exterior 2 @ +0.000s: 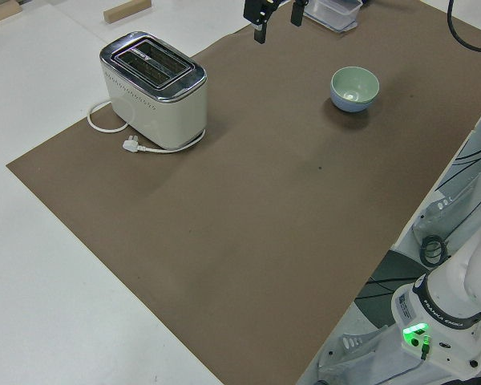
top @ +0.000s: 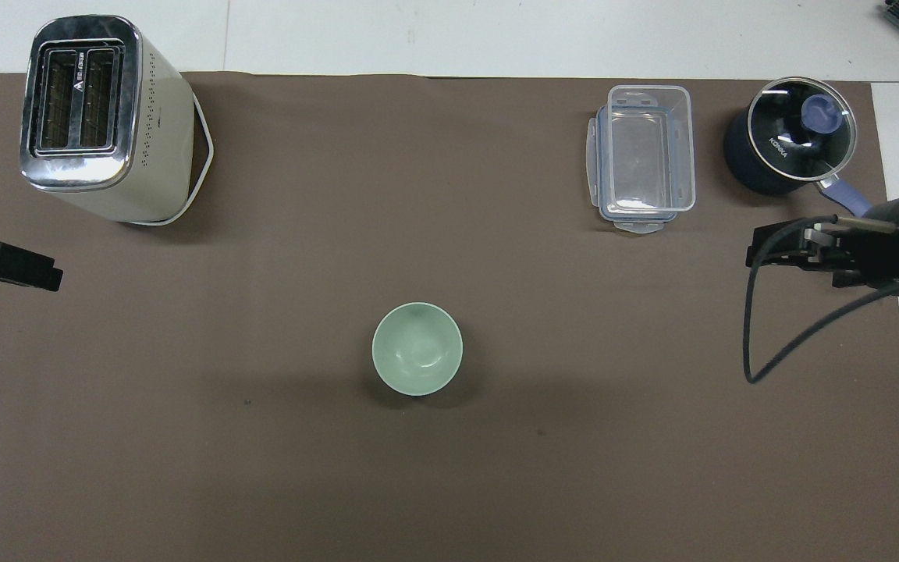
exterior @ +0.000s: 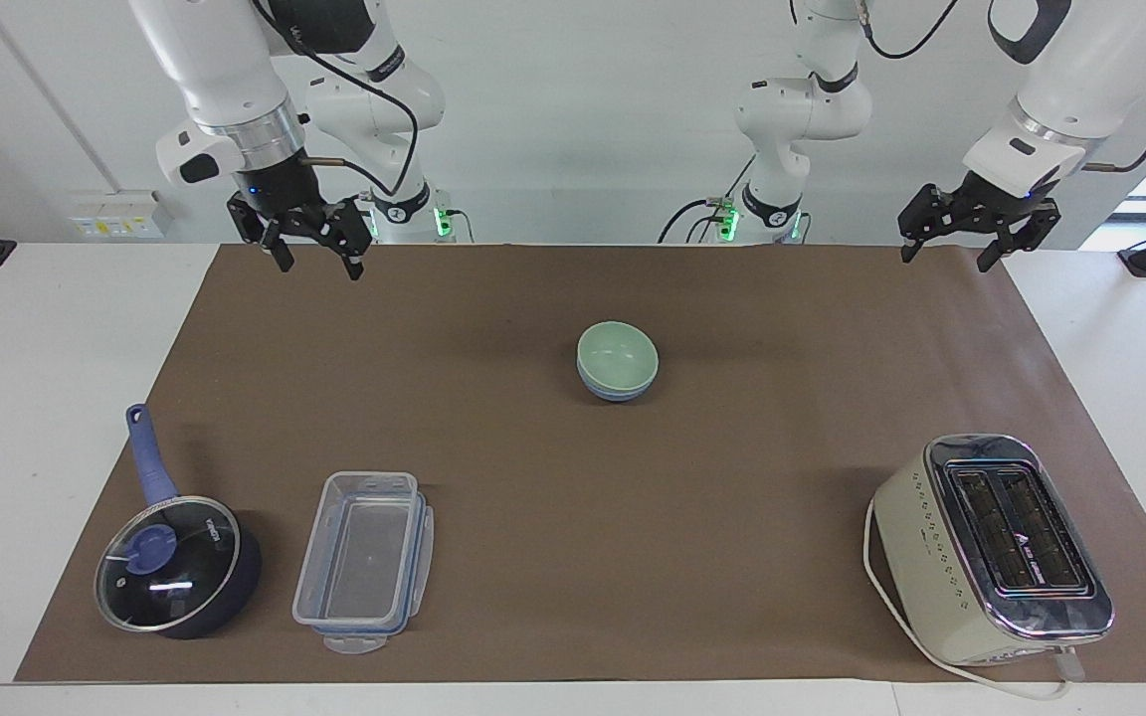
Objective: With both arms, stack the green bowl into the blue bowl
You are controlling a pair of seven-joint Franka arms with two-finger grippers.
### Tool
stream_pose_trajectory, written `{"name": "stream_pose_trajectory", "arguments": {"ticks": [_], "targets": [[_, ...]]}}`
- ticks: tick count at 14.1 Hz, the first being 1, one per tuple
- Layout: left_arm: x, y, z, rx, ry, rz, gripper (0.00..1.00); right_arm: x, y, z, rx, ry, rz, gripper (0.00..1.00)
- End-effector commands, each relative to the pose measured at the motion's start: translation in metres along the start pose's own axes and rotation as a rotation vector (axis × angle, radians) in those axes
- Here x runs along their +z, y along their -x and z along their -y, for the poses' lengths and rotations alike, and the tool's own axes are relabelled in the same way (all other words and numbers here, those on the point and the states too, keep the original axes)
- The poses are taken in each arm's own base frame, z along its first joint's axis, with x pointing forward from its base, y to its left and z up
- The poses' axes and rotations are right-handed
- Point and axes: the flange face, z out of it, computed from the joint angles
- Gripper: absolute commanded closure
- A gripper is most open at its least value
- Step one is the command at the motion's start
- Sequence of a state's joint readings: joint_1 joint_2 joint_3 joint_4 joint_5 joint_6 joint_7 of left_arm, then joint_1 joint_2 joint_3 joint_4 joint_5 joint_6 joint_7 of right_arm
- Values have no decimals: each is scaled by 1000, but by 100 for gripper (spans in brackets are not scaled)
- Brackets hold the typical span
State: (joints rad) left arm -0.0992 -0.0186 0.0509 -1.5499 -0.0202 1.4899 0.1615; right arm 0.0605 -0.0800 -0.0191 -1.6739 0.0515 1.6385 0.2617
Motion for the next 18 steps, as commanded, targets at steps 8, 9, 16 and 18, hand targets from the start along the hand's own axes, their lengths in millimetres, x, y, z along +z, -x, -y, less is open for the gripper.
{"name": "stream_pose_trajectory", "arguments": {"ticks": [8,9,16,18], "targets": [[-5,3,1,13,4,5,0,-50,8,-45,-97,76,10,0],[-5,3,1,13,4,5,0,-50,8,-44,-96,72,4,0],[-4,3,1,12,4,7,0,-47,11,-38,-97,54,9,0],[-4,3,1,12,4,7,0,-47,11,-39,-96,54,7,0]]}}
